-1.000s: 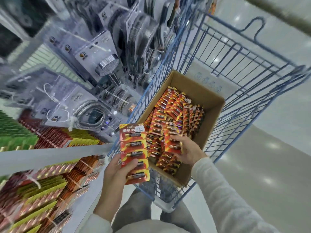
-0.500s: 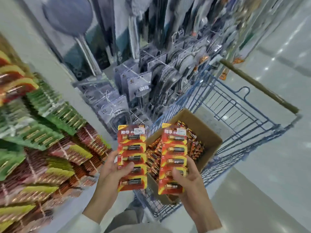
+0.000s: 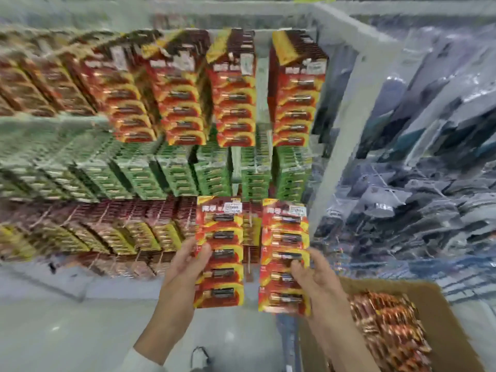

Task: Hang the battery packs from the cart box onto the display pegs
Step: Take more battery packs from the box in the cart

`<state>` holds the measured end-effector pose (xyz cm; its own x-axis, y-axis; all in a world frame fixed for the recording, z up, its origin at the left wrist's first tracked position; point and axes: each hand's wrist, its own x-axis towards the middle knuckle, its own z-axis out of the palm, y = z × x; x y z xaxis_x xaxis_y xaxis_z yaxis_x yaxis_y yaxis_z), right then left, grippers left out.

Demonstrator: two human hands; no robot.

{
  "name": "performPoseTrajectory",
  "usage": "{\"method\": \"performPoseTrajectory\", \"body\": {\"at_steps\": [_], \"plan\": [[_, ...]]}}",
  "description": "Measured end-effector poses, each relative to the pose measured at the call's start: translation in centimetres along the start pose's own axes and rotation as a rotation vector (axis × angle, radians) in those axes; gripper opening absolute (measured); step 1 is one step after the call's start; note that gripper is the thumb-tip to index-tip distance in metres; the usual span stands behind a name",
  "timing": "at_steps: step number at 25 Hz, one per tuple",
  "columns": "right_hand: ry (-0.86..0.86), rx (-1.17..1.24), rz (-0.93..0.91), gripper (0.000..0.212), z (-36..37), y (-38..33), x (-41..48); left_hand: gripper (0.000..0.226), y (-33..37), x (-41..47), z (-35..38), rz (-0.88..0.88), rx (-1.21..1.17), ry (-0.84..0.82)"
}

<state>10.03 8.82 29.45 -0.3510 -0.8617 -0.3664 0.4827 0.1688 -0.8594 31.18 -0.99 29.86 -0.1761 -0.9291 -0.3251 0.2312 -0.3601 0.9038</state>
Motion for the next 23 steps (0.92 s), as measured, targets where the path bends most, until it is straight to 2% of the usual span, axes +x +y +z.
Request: {"method": "performPoseTrajectory", "body": {"at_steps": [3,6,10,16,19,23], "plan": [[-0.129,-0.050,0.006,0.087,6.2,0.4,1.2,0.048,2.7,-0.9,-5.3,0.084,-0.079,0.155],[-0.251,-0.060,0.008,0.074,11.9,1.0,1.8,0.026,5.4,-2.0,-9.6,0.149,-0.107,0.240],[-0.400,-0.094,0.045,0.068,21.1,2.6,1.8,0.027,8.9,-2.8,-17.2,0.181,-0.142,0.350],[-0.368,-0.066,0.089,0.045,35.5,6.8,1.4,0.034,14.5,-2.4,-29.3,0.230,-0.228,0.428],[-0.354,-0.044,0.099,0.035,41.7,8.5,1.2,0.047,17.2,-1.4,-34.8,0.252,-0.251,0.444],[-0.299,-0.086,0.085,0.049,46.3,10.7,2.8,0.045,19.3,0.1,-39.8,0.254,-0.274,0.463]]}}
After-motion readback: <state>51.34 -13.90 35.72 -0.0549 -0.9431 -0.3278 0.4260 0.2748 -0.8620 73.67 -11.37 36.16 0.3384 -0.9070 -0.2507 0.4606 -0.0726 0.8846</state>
